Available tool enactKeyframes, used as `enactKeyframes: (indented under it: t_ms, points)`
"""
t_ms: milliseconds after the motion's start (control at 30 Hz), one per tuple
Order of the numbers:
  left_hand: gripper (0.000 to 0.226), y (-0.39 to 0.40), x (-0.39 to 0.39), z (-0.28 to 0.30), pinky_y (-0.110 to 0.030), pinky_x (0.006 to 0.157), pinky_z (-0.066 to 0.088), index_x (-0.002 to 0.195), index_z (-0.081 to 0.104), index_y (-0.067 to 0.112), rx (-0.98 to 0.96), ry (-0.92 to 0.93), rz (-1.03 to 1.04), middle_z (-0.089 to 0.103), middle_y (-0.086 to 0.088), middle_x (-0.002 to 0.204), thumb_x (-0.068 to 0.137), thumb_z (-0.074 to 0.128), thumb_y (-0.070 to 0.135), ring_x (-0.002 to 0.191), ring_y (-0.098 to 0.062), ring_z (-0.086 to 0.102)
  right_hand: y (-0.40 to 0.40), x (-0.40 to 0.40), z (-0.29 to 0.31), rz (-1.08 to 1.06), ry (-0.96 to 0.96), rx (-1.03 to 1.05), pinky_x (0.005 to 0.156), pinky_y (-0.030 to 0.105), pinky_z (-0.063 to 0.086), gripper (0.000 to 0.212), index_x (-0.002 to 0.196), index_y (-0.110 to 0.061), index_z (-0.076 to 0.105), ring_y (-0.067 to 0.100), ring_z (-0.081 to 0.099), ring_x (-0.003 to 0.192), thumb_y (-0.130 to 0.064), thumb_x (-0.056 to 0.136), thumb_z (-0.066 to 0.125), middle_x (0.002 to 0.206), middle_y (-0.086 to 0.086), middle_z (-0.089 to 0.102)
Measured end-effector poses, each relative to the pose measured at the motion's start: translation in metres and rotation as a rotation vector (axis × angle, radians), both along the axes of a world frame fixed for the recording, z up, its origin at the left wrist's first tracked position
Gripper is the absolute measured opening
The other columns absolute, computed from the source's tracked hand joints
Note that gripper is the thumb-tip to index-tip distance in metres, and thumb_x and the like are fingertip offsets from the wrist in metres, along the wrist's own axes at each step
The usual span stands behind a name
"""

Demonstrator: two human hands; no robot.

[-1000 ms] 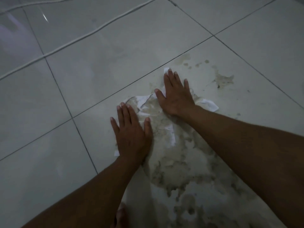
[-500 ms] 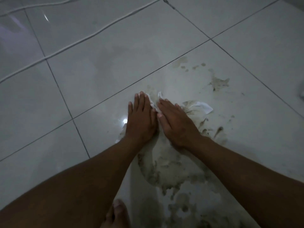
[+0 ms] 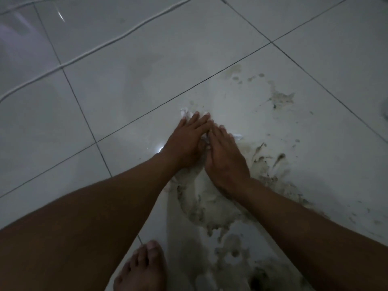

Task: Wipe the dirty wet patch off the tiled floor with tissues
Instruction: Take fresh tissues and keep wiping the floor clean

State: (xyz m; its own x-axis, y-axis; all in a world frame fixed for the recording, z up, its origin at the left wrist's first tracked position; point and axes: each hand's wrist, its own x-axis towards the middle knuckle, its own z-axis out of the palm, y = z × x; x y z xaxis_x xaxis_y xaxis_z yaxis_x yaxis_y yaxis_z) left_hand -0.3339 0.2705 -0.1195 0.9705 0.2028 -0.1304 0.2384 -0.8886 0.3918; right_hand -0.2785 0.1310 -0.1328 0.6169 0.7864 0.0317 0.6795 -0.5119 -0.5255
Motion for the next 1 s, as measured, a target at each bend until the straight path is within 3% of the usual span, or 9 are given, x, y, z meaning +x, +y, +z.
enactKeyframes:
  t_ms: [67,133,233,400,533,667,833,1000]
  points:
    - [0.059,0.0,-0.012,0.003,-0.045,0.121,0.017,0.148,0.038,0.008,-0.082,-0.064,0.005,0.029,-0.008,0.159,0.09,0.047,0.003,0.149,-0.027,0.02,-0.006,-0.001,0.005,0.037,0.123,0.082,0.12,0.033,0.02,0.054,0.145,-0.005,0.04,0.023,0.028,0.145,-0.015,0.092,0.033,0.153,0.013,0.037]
    - [0.06,0.0,-0.031,0.005,-0.042,0.118,0.027,0.144,0.047,0.009,-0.112,-0.124,0.031,0.038,-0.007,0.155,0.086,0.052,-0.004,0.146,-0.025,0.029,-0.012,0.004,0.008,0.03,0.18,0.147,0.118,0.029,0.024,0.056,0.145,-0.008,0.041,0.018,0.03,0.144,-0.011,0.09,0.036,0.153,0.009,0.037]
    - [0.056,-0.002,-0.06,0.003,-0.04,0.117,0.031,0.147,0.043,0.011,-0.044,-0.162,0.11,0.036,-0.007,0.155,0.091,0.046,0.015,0.146,-0.021,0.029,-0.017,0.011,0.009,0.086,0.176,0.121,0.119,0.027,0.02,0.059,0.149,-0.01,0.036,0.017,0.025,0.146,-0.012,0.089,0.042,0.157,0.007,0.031]
    - [0.076,0.003,-0.11,-0.005,-0.042,0.122,0.006,0.157,0.012,0.018,0.092,-0.005,0.205,0.005,-0.005,0.165,0.094,0.032,0.056,0.152,-0.021,-0.001,-0.022,-0.005,0.003,0.371,0.015,-0.065,0.121,0.031,0.006,0.072,0.15,-0.009,0.031,0.02,0.016,0.148,-0.039,0.088,0.053,0.158,0.006,0.028]
    - [0.082,0.0,-0.119,-0.011,-0.047,0.121,0.001,0.158,0.007,0.02,0.196,0.084,0.285,-0.004,-0.006,0.165,0.092,0.019,0.069,0.151,-0.023,-0.008,-0.024,-0.013,-0.002,0.359,-0.073,0.055,0.117,0.037,0.027,0.05,0.136,-0.01,0.053,0.024,0.037,0.14,-0.031,0.091,0.06,0.145,0.007,0.05]
    - [0.072,-0.005,-0.101,-0.016,-0.05,0.121,0.005,0.157,0.005,0.023,0.215,0.081,0.307,-0.001,-0.007,0.165,0.097,0.018,0.061,0.152,-0.026,-0.005,-0.013,-0.016,0.001,0.283,-0.197,0.196,0.091,0.037,0.05,0.025,0.109,-0.012,0.072,0.024,0.061,0.114,-0.01,0.085,0.067,0.117,0.004,0.07]
    - [0.072,0.0,-0.074,-0.009,-0.051,0.122,0.008,0.157,0.006,0.028,0.159,0.084,0.251,0.004,-0.006,0.165,0.092,0.008,0.059,0.152,-0.027,-0.002,0.0,-0.001,0.002,0.266,-0.193,0.219,0.077,0.036,0.052,0.018,0.098,-0.014,0.076,0.023,0.061,0.094,-0.01,0.084,0.066,0.102,0.0,0.072]
    - [0.061,0.009,-0.073,-0.002,-0.045,0.121,0.009,0.156,0.018,0.024,0.029,-0.037,0.313,0.015,-0.006,0.164,0.101,0.03,0.046,0.152,-0.023,0.007,0.019,0.009,0.005,0.122,-0.11,0.216,0.078,0.038,0.054,0.021,0.098,-0.015,0.074,0.025,0.06,0.095,-0.013,0.083,0.06,0.102,0.001,0.069]
